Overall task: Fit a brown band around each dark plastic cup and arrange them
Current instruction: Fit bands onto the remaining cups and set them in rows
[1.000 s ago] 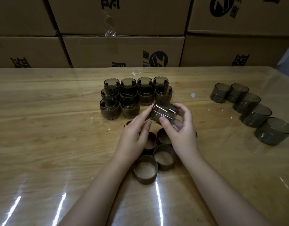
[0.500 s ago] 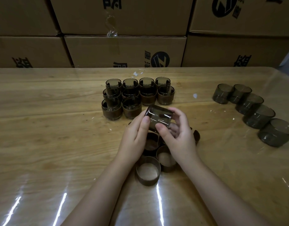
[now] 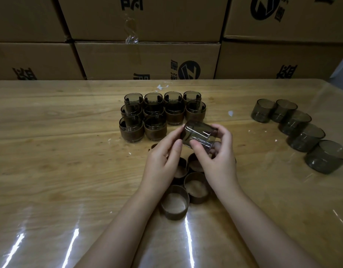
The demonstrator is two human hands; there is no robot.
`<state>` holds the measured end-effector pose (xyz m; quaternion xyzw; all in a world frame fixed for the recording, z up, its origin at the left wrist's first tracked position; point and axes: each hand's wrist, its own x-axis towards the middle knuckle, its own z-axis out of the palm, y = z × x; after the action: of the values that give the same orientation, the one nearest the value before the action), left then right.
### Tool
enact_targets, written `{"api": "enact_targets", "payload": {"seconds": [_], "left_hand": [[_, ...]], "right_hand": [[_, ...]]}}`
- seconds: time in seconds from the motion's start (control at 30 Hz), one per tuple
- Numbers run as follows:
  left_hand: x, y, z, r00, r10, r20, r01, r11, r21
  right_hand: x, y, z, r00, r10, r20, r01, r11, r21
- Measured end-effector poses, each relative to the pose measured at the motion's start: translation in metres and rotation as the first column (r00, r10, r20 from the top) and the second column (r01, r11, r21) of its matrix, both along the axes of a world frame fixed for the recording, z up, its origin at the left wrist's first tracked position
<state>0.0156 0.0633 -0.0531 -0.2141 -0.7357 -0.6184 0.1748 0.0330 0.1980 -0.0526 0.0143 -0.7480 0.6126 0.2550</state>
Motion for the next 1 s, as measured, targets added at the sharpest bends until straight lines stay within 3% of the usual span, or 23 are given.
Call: {"api": "enact_targets", "payload": {"seconds": [0.13, 0.37, 0.63, 0.8, 1.0], "left_hand": [[-0.002, 0.000, -0.002, 1.000, -0.017, 0.014, 0.017, 0.999, -0.036], [-0.002, -0.007, 0.000, 1.000, -0.003, 0.014, 0.001, 0.997, 0.083], [-0.001, -0.011, 0.002, 0.999, 0.005, -0.048, -0.006, 1.000, -0.021], [0.000, -0.010, 0.006, 0.999, -0.036, -0.041, 0.040, 0.995, 0.095], [0.001, -0.006, 0.013, 0.985, -0.118, 0.123, 0.084, 0.965, 0.248]], "right_hand": [[0.002, -0.006, 0.002, 0.999, 0.034, -0.012, -0.035, 0.998, -0.050], [0.007, -0.008, 0.006, 0.993, 0.112, -0.030, -0.113, 0.993, -0.041], [0.015, -0.019, 0.009, 0.965, 0.261, 0.038, -0.260, 0.965, -0.032], [0.022, -0.027, 0.012, 0.962, 0.273, 0.024, -0.274, 0.961, 0.048], [0.023, -0.023, 0.016, 0.975, 0.221, -0.031, -0.210, 0.953, 0.217]]}}
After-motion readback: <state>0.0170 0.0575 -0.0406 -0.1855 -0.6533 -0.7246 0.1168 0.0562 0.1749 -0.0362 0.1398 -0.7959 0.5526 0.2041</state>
